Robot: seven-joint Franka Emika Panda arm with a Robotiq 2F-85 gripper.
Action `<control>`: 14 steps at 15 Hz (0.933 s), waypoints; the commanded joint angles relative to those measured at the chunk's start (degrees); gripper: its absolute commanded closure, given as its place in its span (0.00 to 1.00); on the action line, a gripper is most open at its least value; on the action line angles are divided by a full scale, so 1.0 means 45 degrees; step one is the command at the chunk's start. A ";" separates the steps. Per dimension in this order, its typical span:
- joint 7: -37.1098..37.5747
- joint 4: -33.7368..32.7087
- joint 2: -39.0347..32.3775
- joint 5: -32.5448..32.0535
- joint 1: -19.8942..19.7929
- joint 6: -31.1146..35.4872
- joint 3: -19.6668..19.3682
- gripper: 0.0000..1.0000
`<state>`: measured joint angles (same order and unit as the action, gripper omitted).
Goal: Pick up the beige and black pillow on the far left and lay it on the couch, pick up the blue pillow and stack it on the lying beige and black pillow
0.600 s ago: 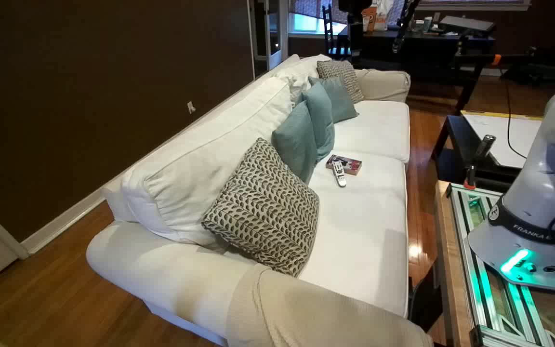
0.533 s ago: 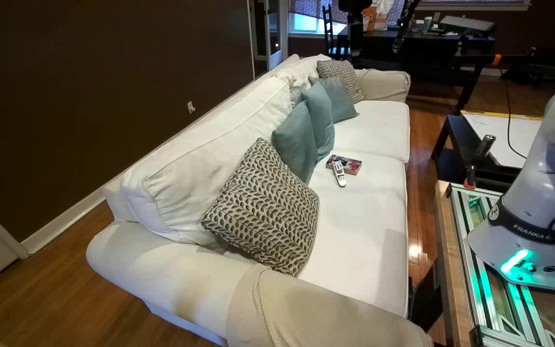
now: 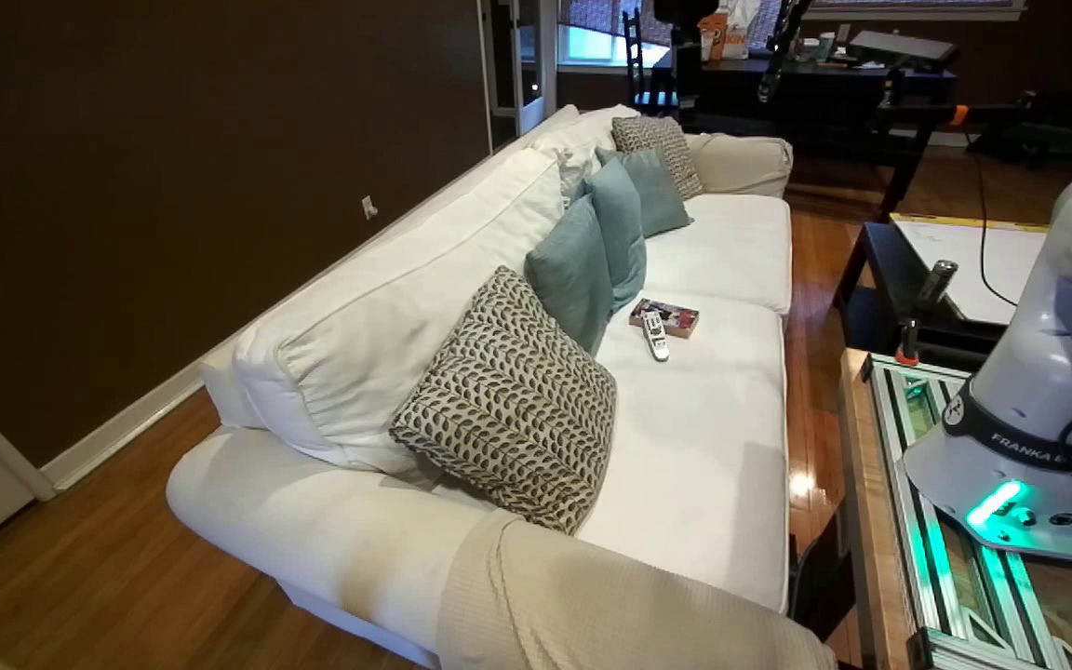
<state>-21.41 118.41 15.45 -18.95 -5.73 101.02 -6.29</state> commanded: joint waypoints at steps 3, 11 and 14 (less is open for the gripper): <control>0.1617 -0.0006 -0.0895 0.1099 -0.0023 0.1110 -0.0322 0.00; 0.6617 0.0179 -0.3702 0.2717 -0.0173 0.6053 -0.0208 0.00; 0.7978 -0.0085 -0.5098 0.3797 -0.0131 0.7402 -0.0198 0.00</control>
<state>9.18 119.52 -1.98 -6.62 -6.20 129.88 -7.49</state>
